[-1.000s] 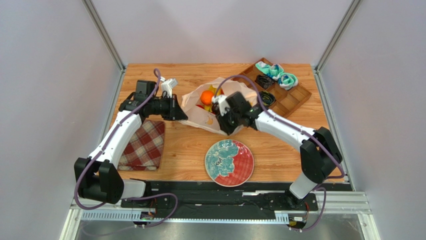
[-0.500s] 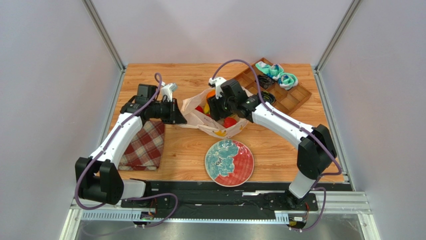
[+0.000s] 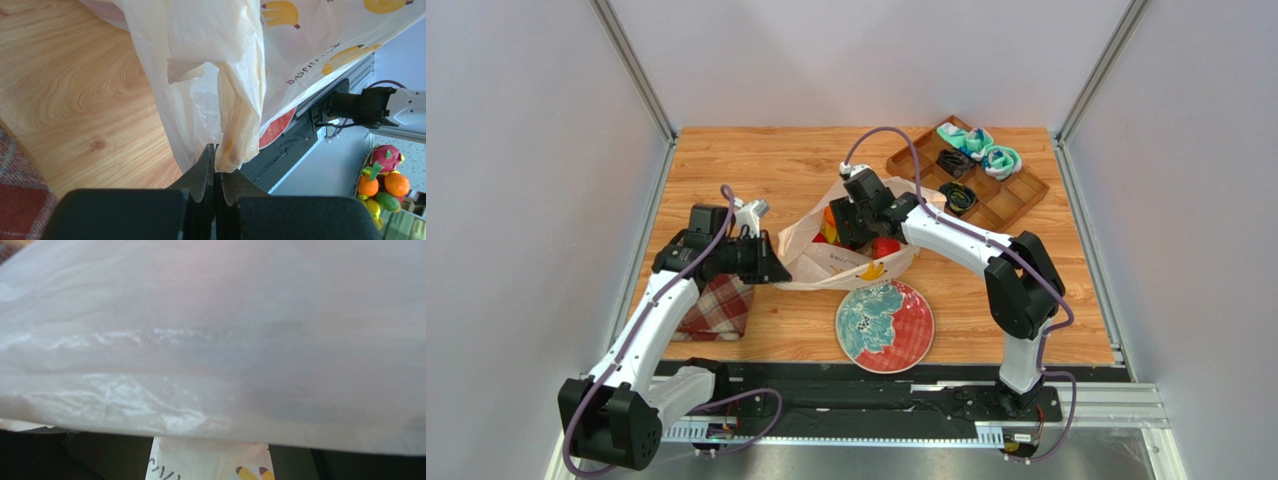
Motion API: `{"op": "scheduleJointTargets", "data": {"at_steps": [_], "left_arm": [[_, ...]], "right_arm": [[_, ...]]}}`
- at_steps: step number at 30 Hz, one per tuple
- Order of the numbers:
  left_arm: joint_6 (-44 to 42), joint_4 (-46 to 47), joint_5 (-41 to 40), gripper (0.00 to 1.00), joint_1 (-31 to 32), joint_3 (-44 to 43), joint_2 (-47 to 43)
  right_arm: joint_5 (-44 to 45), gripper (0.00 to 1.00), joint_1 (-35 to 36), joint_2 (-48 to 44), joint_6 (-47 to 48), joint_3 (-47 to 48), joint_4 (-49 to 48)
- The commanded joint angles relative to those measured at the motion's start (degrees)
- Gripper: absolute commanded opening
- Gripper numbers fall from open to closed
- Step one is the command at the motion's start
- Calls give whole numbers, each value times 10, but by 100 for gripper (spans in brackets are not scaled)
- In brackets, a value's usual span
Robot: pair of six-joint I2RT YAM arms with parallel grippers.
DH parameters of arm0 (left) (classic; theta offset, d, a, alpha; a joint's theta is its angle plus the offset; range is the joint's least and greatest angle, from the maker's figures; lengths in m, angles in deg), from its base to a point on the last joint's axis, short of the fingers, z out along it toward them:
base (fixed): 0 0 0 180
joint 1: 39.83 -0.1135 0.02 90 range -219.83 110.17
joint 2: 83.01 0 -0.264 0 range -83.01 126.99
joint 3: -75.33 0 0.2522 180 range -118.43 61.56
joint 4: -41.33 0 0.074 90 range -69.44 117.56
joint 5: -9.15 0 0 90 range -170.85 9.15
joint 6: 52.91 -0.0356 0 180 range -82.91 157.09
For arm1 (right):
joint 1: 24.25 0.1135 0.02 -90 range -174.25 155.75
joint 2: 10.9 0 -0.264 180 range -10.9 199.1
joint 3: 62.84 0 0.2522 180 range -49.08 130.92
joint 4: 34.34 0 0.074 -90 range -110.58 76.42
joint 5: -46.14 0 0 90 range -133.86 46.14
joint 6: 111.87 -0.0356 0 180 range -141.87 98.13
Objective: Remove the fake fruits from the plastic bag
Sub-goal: Take out the fake fruit from the plastic bag.
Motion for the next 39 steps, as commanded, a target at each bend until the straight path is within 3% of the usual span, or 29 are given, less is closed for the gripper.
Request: {"op": "scheduleJointTargets", "data": {"at_steps": [1,10,17,26,39], "left_arm": [[22,9,23,0,-3,4,15],[40,-5,6,0,13,48,-20],[103,-52,24,0,46,89,-61],[129,-70,41,0,156,112,-47],[139,-30,42,0,157,122,-42]], "right_arm": [[30,75,7,9,-48,44,13],[16,73,29,-36,-70,-5,27],[2,73,42,-5,-142,-9,42],[-3,73,38,44,-184,39,66],[-9,73,50,91,-199,54,71]]}}
